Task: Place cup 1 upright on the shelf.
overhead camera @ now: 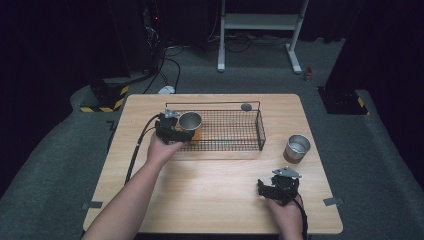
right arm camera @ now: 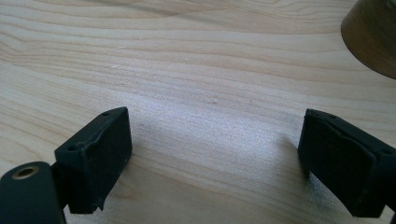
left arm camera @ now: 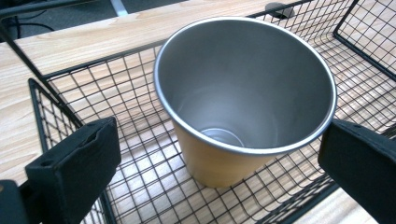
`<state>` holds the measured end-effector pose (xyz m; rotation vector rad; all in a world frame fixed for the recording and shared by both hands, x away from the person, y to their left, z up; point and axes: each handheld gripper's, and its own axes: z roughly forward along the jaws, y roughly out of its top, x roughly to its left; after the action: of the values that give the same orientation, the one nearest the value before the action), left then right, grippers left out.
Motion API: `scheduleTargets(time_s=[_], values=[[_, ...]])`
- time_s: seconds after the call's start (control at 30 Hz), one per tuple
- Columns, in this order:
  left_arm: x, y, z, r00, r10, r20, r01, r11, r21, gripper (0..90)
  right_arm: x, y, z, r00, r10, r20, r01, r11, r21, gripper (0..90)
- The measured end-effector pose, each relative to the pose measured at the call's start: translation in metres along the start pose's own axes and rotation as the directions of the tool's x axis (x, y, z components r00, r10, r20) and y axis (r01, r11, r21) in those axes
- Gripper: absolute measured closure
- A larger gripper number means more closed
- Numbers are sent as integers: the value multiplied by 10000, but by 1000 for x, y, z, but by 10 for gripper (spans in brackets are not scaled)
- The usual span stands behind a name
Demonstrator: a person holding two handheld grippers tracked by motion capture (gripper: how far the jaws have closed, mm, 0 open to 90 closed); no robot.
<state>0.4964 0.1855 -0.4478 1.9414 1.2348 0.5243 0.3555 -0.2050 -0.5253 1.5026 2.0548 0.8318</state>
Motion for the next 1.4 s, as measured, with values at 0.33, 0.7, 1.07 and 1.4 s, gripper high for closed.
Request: scheduleTargets(time_s=[0.33,0.7,1.07,1.4], values=[[1,-3,-12,9998,21,186,-19,9999,-111,1,0,0,0,10000,1,-1,-1,10000,1,98],[-1,-11,-26,9995,46,324,-35,9994,-338,1,0,0,0,10000,0,-6,0,10000,-1,97],[1,-22,-41,9998,68,172,-60,9989,-471,1,0,0,0,10000,1,0,-1,10000,0,98],[10,-40,-56,10000,-46,66,50,9982,-604,1,0,0,0,10000,1,-4,-1,10000,-1,97]])
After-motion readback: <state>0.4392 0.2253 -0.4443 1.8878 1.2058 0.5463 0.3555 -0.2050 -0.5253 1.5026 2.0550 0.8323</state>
